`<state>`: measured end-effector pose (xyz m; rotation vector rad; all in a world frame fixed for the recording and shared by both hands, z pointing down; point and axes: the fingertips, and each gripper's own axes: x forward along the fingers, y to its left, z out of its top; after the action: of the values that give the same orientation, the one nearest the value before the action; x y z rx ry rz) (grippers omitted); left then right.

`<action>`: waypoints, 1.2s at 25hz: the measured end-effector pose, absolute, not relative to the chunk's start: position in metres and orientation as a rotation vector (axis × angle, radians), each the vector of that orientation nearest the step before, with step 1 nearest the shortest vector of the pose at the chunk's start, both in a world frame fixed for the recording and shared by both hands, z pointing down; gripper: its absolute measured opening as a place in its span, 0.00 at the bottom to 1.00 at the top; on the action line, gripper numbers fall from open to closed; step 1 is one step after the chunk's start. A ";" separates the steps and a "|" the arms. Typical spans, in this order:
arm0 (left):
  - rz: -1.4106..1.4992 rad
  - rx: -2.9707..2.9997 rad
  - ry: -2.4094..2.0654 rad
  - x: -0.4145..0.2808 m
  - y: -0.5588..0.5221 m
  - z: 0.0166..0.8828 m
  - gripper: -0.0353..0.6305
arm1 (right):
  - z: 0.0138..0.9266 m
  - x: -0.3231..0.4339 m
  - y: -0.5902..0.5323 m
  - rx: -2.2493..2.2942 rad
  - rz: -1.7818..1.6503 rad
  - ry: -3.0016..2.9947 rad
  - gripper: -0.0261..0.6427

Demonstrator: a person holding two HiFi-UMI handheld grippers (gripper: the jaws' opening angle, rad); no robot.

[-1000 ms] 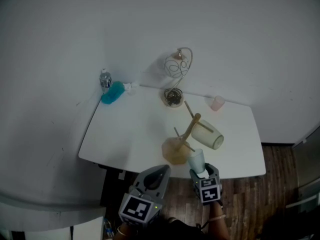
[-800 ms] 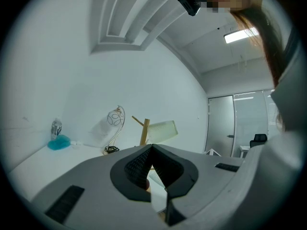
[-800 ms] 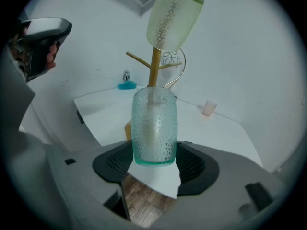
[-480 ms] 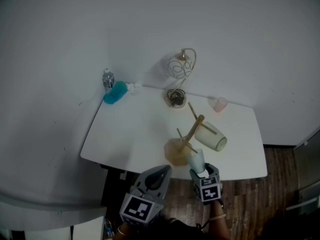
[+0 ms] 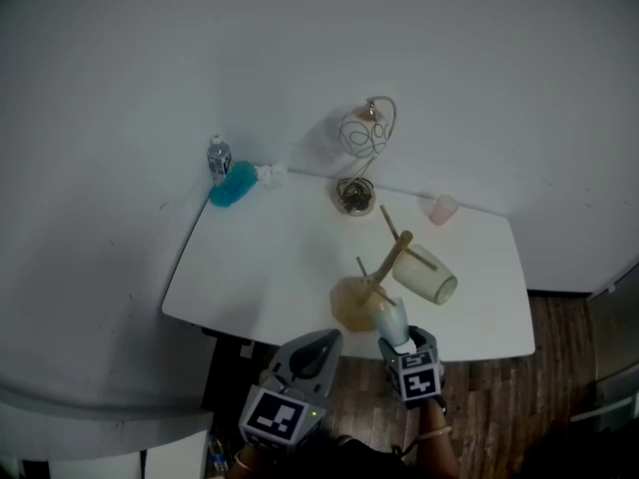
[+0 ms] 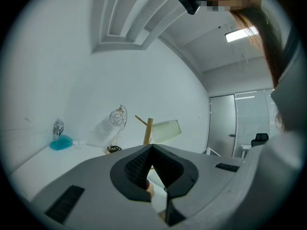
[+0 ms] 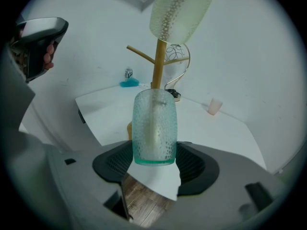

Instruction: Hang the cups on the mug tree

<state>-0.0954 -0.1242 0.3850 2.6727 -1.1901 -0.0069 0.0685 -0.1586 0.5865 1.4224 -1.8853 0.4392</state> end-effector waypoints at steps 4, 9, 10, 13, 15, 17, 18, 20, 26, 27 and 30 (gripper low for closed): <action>-0.011 2.665 -1.195 -0.098 -0.126 0.385 0.05 | 0.587 0.069 -0.157 1.415 0.445 -1.872 0.47; -0.017 2.660 -1.195 -0.101 -0.128 0.386 0.05 | 0.584 0.074 -0.158 1.427 0.448 -1.856 0.47; -0.017 2.659 -1.195 -0.102 -0.128 0.386 0.05 | 0.584 0.074 -0.158 1.428 0.446 -1.855 0.47; -0.025 2.656 -1.194 -0.103 -0.129 0.387 0.05 | 0.583 0.074 -0.159 1.427 0.443 -1.847 0.47; -0.027 2.654 -1.194 -0.104 -0.130 0.386 0.05 | 0.582 0.074 -0.159 1.429 0.441 -1.846 0.47; -0.028 2.654 -1.194 -0.105 -0.130 0.386 0.05 | 0.580 0.074 -0.160 1.432 0.440 -1.849 0.47; -0.029 2.655 -1.194 -0.105 -0.131 0.387 0.05 | 0.580 0.073 -0.160 1.433 0.440 -1.853 0.47; -0.031 2.657 -1.193 -0.105 -0.131 0.386 0.05 | 0.579 0.073 -0.161 1.435 0.436 -1.857 0.47; -0.033 2.656 -1.193 -0.105 -0.132 0.386 0.05 | 0.575 0.073 -0.165 1.449 0.427 -1.866 0.46; -0.033 2.656 -1.194 -0.105 -0.132 0.386 0.05 | 0.575 0.074 -0.165 1.452 0.429 -1.865 0.46; -0.035 2.658 -1.195 -0.105 -0.133 0.385 0.05 | 0.573 0.074 -0.166 1.456 0.430 -1.871 0.46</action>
<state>-0.1054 -0.1330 0.3850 2.6579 -1.1954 -0.0349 0.0740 -0.1663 0.5734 1.4561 -1.8710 0.4304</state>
